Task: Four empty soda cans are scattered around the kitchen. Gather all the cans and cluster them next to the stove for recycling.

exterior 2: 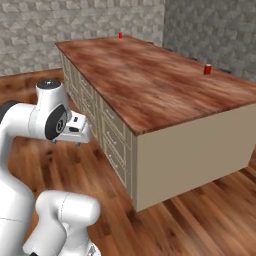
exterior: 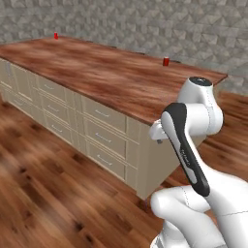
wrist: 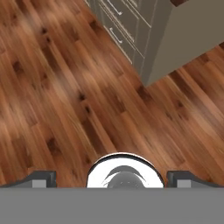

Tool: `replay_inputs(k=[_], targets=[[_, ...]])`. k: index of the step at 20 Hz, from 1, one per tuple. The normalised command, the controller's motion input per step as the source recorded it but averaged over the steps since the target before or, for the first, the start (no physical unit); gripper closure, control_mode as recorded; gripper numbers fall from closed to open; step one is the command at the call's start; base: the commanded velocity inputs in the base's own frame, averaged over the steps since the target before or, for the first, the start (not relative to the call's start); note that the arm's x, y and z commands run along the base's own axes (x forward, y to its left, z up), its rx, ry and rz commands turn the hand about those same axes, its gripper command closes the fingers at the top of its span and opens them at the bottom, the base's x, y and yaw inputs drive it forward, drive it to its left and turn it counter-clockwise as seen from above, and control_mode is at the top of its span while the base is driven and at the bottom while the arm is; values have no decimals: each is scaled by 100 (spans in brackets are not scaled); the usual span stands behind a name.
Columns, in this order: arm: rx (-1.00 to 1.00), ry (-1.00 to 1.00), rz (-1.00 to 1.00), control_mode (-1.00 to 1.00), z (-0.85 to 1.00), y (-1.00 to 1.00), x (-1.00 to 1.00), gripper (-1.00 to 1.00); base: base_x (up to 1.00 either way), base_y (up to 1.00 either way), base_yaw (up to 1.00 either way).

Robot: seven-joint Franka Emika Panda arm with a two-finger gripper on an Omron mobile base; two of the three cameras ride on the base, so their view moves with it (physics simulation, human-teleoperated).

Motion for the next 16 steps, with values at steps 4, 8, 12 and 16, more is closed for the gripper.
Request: replay_inputs(k=[4, 8, 12, 16], targets=[[0, 0, 0, 100, 0, 0, 0, -100, 0, -74, 0], [0, 0, 0, 100, 0, 0, 0, -100, 0, -76, 0], [0, 0, 0, 100, 0, 0, 0, -100, 0, -78, 0], [0, 0, 0, 100, 0, 0, 0, -100, 1, -76, 0]])
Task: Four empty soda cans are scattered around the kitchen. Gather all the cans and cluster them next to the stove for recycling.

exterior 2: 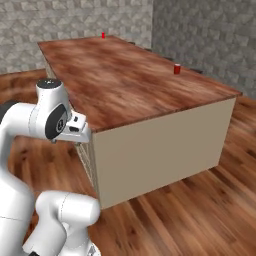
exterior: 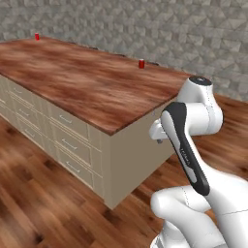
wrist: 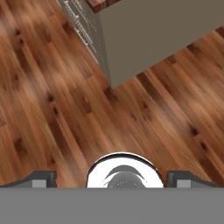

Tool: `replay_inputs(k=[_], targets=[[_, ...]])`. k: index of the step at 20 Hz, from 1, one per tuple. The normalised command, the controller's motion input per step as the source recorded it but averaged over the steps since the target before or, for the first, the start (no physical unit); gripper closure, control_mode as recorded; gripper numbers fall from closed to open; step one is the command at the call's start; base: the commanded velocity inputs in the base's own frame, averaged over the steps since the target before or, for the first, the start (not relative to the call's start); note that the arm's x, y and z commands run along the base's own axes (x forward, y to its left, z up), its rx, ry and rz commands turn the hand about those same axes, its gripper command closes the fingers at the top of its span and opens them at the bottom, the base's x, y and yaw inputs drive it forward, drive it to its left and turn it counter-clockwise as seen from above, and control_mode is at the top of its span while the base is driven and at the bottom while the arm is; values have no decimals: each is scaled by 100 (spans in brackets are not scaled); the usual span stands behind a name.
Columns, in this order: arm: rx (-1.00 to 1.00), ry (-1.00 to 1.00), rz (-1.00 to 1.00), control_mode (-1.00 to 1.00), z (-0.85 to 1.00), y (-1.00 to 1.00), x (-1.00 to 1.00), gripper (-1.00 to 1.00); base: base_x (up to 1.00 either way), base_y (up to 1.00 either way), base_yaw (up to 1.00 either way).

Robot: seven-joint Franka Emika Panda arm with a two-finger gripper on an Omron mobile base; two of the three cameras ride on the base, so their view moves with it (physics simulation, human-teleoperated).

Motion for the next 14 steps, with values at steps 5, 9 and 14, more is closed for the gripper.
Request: replay_inputs(k=[5, 9, 14], targets=[[0, 0, 0, 100, 0, 0, 0, -100, 5, -79, 0], [0, 0, 0, 100, 0, 0, 0, -100, 7, -81, 0], [0, 0, 0, 100, 0, 0, 0, -100, 11, -81, 0]])
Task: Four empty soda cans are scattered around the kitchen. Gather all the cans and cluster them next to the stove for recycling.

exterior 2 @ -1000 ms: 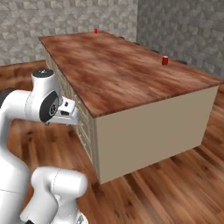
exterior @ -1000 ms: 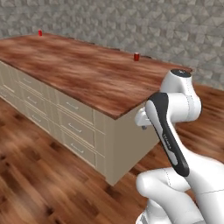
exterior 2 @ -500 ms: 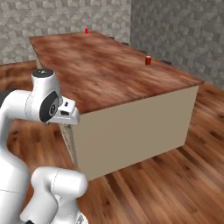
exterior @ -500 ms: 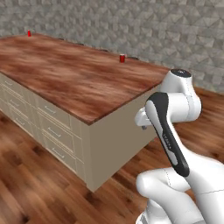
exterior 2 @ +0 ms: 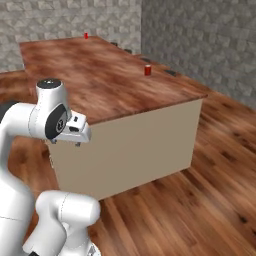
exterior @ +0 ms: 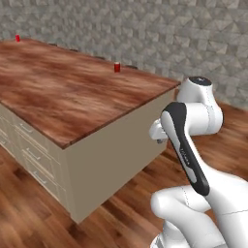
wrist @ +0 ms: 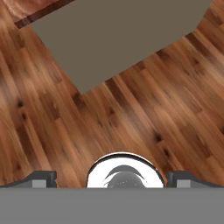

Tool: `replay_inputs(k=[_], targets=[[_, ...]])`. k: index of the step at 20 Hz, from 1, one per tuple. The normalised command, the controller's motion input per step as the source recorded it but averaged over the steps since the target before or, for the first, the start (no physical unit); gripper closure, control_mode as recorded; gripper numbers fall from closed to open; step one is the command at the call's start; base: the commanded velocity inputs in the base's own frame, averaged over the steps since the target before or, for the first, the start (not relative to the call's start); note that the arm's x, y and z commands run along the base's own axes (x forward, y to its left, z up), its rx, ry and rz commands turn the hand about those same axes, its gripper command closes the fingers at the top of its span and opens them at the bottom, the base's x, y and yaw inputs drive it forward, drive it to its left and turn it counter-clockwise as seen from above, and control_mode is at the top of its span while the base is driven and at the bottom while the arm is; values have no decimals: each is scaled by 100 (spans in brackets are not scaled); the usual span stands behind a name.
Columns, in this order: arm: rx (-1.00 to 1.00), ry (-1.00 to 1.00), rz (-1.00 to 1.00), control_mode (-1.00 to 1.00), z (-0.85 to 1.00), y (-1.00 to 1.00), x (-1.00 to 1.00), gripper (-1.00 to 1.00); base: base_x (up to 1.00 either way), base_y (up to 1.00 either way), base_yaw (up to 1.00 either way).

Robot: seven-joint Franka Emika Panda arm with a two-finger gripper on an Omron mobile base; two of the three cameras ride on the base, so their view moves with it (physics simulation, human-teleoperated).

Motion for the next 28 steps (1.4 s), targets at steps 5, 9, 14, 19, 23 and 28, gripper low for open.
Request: replay_inputs(k=[5, 9, 14, 19, 23, 28], targets=[[0, 0, 0, 100, 0, 0, 0, -100, 11, -83, 0], [0, 0, 0, 100, 0, 0, 0, -100, 9, -84, 0], [0, 0, 0, 100, 0, 0, 0, -100, 6, -84, 0], [0, 0, 0, 100, 0, 0, 0, -100, 7, -81, 0], [0, 0, 0, 100, 0, 0, 0, -100, 7, -80, 0], [0, 0, 0, 100, 0, 0, 0, -100, 6, -81, 0]])
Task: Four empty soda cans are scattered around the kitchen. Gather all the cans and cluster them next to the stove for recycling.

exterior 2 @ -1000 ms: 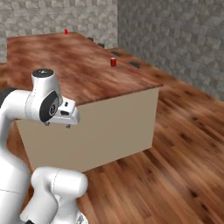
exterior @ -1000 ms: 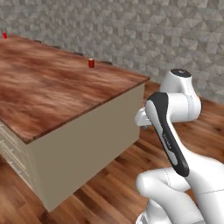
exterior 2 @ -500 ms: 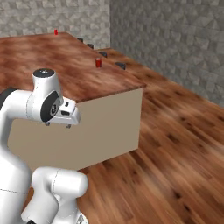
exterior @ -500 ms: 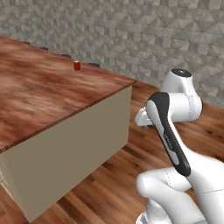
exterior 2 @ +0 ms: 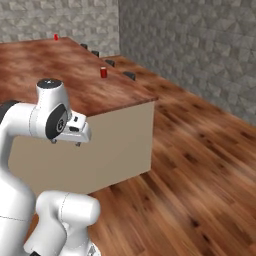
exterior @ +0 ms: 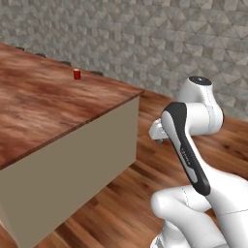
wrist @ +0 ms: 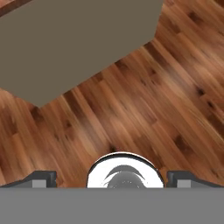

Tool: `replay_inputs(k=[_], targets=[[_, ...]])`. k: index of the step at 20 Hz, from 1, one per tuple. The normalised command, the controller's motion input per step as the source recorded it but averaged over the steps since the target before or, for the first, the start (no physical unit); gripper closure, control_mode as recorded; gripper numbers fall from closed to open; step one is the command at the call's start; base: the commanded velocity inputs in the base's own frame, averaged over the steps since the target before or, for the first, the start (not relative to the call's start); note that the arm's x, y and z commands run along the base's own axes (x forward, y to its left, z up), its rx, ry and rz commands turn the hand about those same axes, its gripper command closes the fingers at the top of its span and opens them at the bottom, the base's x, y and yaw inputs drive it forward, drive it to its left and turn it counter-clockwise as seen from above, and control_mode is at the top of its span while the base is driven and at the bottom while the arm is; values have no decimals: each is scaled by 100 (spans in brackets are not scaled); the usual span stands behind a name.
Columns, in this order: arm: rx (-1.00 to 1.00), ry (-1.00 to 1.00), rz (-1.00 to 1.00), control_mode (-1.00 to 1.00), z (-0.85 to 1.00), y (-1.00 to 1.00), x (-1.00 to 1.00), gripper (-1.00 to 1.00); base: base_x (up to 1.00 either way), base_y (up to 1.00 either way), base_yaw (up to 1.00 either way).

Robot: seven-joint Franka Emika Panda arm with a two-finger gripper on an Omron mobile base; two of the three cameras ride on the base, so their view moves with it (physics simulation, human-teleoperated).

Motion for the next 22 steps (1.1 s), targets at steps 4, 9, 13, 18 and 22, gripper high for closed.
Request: replay_inputs(k=[4, 9, 13, 18, 22], targets=[[0, 0, 0, 100, 0, 0, 0, -100, 6, -81, 0], [0, 0, 0, 100, 0, 0, 0, -100, 10, -79, 0], [0, 0, 0, 100, 0, 0, 0, -100, 26, -73, -1], [0, 0, 0, 100, 0, 0, 0, -100, 30, -71, -7], [0, 0, 0, 100, 0, 0, 0, -100, 37, -64, -13]])
